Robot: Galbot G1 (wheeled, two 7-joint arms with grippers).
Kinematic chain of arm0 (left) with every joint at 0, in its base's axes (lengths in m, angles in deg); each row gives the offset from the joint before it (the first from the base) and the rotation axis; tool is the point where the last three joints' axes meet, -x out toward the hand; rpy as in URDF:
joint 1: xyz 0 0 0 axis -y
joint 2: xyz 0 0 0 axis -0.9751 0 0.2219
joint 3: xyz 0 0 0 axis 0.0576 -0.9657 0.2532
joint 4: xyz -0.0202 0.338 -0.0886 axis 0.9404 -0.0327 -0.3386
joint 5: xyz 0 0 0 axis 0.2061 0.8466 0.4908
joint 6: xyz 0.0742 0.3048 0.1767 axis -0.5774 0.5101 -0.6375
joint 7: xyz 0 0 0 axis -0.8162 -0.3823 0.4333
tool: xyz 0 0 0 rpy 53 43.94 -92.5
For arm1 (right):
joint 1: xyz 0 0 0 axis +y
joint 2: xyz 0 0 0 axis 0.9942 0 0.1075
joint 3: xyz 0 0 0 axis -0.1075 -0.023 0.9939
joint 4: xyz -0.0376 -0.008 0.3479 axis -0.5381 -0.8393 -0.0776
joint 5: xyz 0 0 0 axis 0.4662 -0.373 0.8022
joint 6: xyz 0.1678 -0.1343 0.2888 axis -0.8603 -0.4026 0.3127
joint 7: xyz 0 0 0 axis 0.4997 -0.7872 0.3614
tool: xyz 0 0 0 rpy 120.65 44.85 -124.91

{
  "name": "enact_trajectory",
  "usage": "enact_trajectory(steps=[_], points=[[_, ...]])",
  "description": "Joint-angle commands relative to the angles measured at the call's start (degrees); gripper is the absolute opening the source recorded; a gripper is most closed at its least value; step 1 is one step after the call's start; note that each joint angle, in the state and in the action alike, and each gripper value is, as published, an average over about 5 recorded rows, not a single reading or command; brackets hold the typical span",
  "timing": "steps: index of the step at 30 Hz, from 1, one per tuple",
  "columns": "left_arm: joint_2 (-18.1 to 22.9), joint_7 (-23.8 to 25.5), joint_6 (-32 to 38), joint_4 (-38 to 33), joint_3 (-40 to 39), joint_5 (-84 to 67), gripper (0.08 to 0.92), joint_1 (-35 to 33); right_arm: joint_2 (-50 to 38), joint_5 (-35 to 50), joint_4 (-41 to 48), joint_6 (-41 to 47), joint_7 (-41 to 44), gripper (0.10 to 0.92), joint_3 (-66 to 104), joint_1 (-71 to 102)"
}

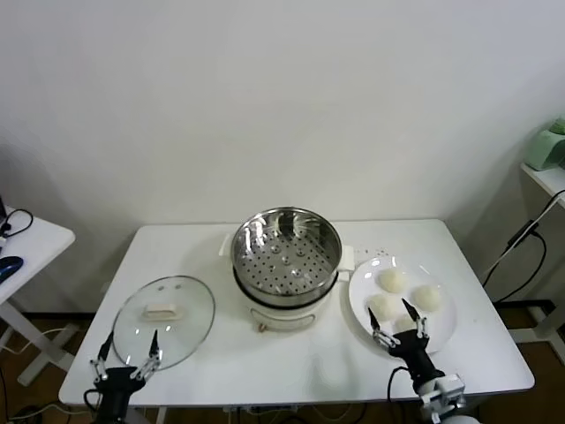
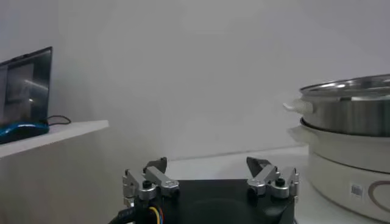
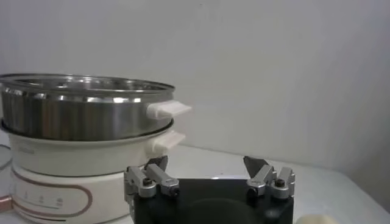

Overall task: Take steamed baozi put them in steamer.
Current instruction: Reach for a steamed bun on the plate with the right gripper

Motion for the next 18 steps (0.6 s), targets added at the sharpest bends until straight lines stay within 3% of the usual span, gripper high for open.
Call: enact_trajectory(steps=[1,8,18], points=[[-0.9,0.1,-0.1,0.0,-0.2,0.7,0.823,0.8,-11.5,1.2,3.4,5.0,3.2,0.823,1.7,-8.7],[-1.6,0.5,-0.1,-0.9,-0.8,0.4,0.823,0.5,-26.8,1.7,14.8,7.6,11.5,0.823,-3.7,-22.5],[-2.0,0.4,-0.8,-1.6,-0.6,-0.8,0.823,0.5,-38.7,-6.0,38.2,2.4,42.0,0.823,-32.0,-59.8]])
